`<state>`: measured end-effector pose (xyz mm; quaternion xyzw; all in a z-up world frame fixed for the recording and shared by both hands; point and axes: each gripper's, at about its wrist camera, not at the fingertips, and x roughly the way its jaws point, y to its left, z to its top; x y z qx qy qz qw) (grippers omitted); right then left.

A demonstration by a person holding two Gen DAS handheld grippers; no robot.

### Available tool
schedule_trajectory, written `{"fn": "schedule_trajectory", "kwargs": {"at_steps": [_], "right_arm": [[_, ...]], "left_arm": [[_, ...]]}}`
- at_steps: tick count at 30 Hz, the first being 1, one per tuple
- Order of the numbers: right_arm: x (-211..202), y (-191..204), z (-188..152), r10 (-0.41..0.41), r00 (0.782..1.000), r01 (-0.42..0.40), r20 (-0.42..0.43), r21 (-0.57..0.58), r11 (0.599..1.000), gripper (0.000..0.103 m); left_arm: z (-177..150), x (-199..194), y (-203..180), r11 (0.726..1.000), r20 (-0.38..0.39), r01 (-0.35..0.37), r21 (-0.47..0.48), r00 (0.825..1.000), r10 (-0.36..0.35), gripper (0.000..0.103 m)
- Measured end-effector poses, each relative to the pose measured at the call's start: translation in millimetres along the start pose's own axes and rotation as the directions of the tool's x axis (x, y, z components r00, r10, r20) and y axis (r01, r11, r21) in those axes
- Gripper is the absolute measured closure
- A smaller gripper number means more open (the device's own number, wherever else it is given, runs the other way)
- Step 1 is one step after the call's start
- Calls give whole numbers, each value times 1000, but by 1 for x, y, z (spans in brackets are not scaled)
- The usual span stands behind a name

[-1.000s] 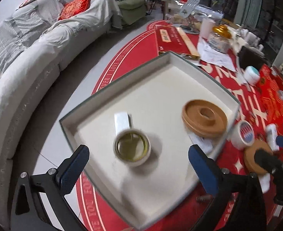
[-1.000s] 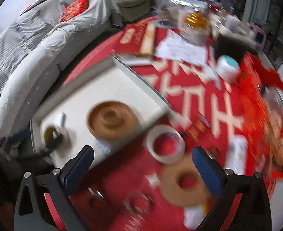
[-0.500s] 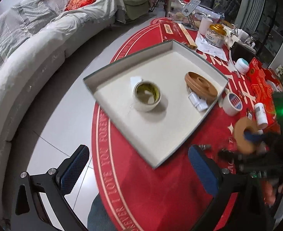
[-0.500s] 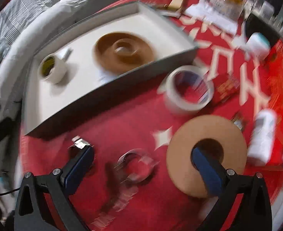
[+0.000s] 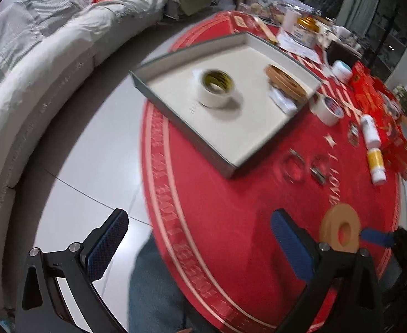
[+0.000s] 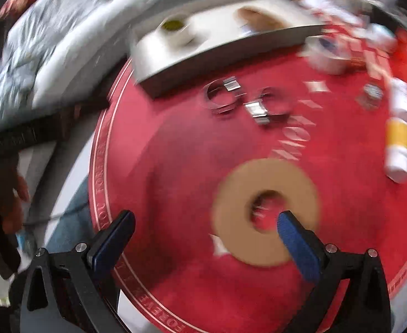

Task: Organize rigid objects
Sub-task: 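Move the left gripper to the large tan foam ring while the right gripper moves to the yellow-label bottle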

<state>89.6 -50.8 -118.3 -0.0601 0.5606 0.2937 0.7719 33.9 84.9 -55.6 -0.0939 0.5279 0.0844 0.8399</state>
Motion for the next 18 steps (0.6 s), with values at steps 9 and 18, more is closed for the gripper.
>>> {"fn": "schedule_trajectory", "kwargs": {"at_steps": [9, 18], "right_arm": [[-57, -103, -44, -106, 988, 49, 113, 422, 906, 0], [-80, -156, -81, -162, 982, 63, 102, 626, 777, 0]], "left_arm": [[-20, 9, -106, 981, -48, 96, 171, 995, -89, 0], [-30, 45, -186, 952, -73, 25, 304, 997, -3, 0]]}}
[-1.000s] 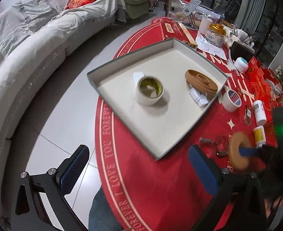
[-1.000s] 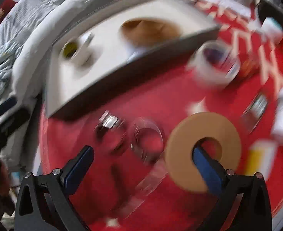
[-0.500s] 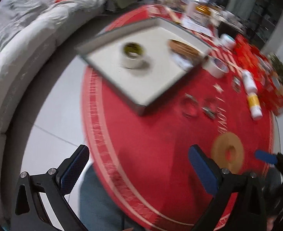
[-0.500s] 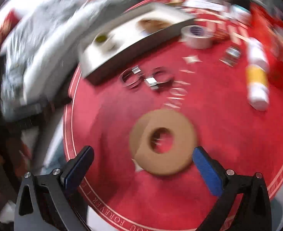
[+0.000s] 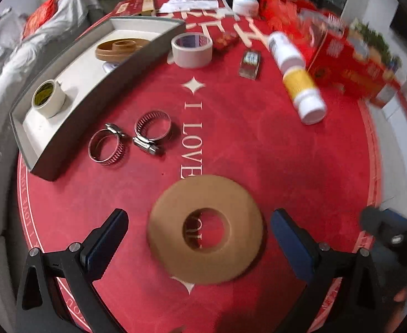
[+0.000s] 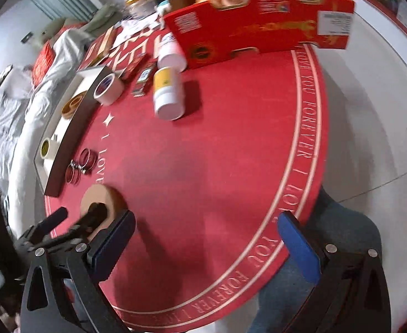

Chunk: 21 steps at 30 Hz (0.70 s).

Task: Organize rigid objects
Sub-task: 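Move the left gripper to the large tan foam ring while the right gripper moves to the yellow-label bottle, then close the left gripper on the tan foam ring while the right gripper grasps the yellow-label bottle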

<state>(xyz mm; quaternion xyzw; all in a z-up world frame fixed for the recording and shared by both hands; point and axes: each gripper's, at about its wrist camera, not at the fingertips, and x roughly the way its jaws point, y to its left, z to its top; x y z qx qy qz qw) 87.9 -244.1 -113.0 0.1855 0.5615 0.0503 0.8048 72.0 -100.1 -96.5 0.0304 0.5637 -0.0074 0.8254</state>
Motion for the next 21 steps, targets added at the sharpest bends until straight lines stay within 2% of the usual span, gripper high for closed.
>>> {"fn": "schedule_trajectory", "kwargs": {"at_steps": [2, 5, 8, 12, 15, 16, 21], "right_arm": [[1, -6, 0, 2, 1000, -2, -3, 3, 1000, 0], [7, 1, 12, -16, 1000, 16, 6, -29, 999, 0], [16, 17, 31, -40, 999, 42, 21, -81, 996, 0], [41, 41, 67, -81, 997, 82, 17, -124, 989, 0], [60, 56, 94, -95, 996, 94, 1, -143, 985, 0], [66, 61, 100, -100, 995, 97, -11, -151, 984, 0], [98, 74, 120, -186, 981, 170, -62, -203, 964, 0]], "left_arm": [[-4, 7, 7, 999, -8, -38, -7, 999, 38, 0], [-10, 7, 41, 996, 4, -32, -84, 999, 32, 0], [-9, 7, 61, 993, -9, -24, -119, 1000, 23, 0], [-8, 5, 55, 993, -4, -50, -109, 999, 50, 0], [-7, 7, 55, 991, 6, -24, -132, 1000, 25, 0], [-9, 8, 58, 987, 9, -1, -159, 1000, 3, 0], [-11, 9, 59, 986, 17, -9, -164, 1000, 11, 0]]}}
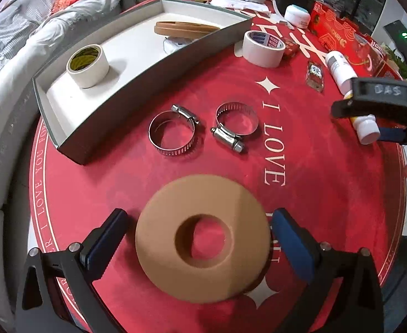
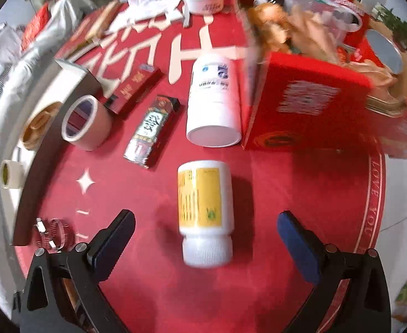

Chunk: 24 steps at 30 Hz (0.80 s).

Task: Organize rigid objects
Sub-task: 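Close the left gripper on the tan foam ring while the right gripper grasps the yellow-label bottle, then carry the foam ring and bottle over the tray with both grippers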

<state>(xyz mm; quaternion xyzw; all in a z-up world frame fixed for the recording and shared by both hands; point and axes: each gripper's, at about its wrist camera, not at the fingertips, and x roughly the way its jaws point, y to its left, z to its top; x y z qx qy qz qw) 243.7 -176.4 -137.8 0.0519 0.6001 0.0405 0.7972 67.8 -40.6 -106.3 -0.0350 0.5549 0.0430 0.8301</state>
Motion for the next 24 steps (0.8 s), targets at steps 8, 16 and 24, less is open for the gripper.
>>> {"fn": "schedule_trajectory", "kwargs": {"at_steps": [8, 16, 24], "right_arm": [[-8, 22, -9, -83, 996, 85, 29, -100, 991, 66], [-28, 11, -51, 30, 1000, -30, -8, -58, 998, 66], [-55, 9, -104, 108, 994, -108, -5, -36, 993, 66]], "left_arm": [[10, -1, -8, 999, -35, 21, 46, 999, -20, 15], [-1, -11, 7, 999, -58, 45, 27, 997, -44, 15], [7, -54, 24, 1000, 58, 2, 31, 998, -4, 15]]}}
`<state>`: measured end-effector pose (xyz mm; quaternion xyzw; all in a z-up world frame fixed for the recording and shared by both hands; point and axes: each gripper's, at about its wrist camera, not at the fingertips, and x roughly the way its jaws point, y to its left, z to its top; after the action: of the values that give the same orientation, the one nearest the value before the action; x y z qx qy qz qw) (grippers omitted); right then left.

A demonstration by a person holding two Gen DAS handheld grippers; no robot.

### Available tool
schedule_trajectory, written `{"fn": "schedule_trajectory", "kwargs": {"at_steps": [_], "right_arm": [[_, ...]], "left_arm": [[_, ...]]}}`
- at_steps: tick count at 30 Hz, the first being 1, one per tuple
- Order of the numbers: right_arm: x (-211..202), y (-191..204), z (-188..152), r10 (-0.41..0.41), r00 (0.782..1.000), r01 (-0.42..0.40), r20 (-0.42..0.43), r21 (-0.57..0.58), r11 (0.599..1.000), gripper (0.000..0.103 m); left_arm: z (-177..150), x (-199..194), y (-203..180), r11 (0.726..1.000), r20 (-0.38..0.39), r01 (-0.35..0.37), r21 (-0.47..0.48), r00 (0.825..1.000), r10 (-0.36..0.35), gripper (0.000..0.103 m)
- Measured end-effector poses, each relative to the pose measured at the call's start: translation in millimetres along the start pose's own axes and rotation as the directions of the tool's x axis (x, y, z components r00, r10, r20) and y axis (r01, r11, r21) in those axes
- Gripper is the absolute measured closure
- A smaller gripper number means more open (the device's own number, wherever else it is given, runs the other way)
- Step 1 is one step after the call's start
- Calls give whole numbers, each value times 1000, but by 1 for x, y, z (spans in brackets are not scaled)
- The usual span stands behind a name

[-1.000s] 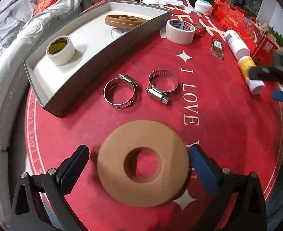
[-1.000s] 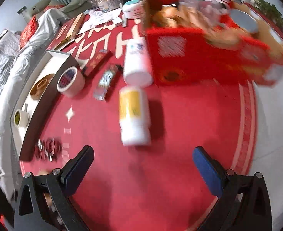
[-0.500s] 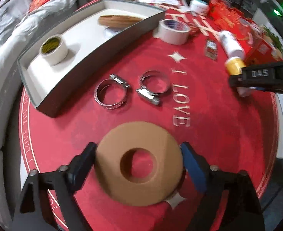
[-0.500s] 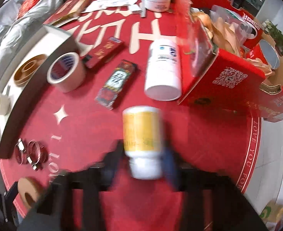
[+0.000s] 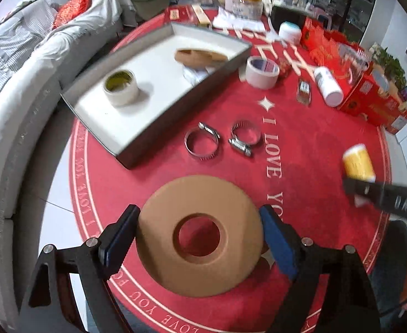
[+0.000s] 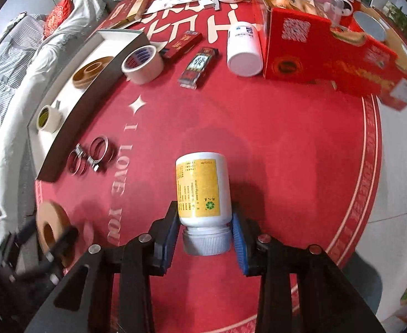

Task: Organize rigid objects
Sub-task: 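Carry the foam ring and bottle over the tray with both grippers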

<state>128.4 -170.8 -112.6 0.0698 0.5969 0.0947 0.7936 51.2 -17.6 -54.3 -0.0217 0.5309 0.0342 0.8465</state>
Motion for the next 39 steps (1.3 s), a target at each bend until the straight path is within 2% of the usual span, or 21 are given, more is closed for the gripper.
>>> {"fn": "schedule_trajectory", "kwargs": {"at_steps": [6, 13, 26, 32, 39], "right_arm": [[-12, 11, -13, 22, 1000, -22, 4, -7, 1000, 66], [-15, 44, 2, 47, 998, -45, 30, -64, 997, 66], [-18, 84, 25, 75, 996, -68, 47, -140, 988, 66], [-22, 106, 54, 86, 993, -71, 79, -178, 981, 66], [-30, 143, 119, 113, 984, -79, 138, -231, 970, 66]], "left_arm": [[9, -17, 18, 999, 48, -6, -35, 999, 8, 15], [16, -31, 37, 997, 83, -24, -69, 996, 30, 15], [39, -35, 71, 989, 130, -42, -143, 990, 61, 15], [80, -40, 93, 982, 184, -69, -178, 978, 102, 15], [139, -35, 107, 975, 241, -86, -203, 961, 135, 15]]}}
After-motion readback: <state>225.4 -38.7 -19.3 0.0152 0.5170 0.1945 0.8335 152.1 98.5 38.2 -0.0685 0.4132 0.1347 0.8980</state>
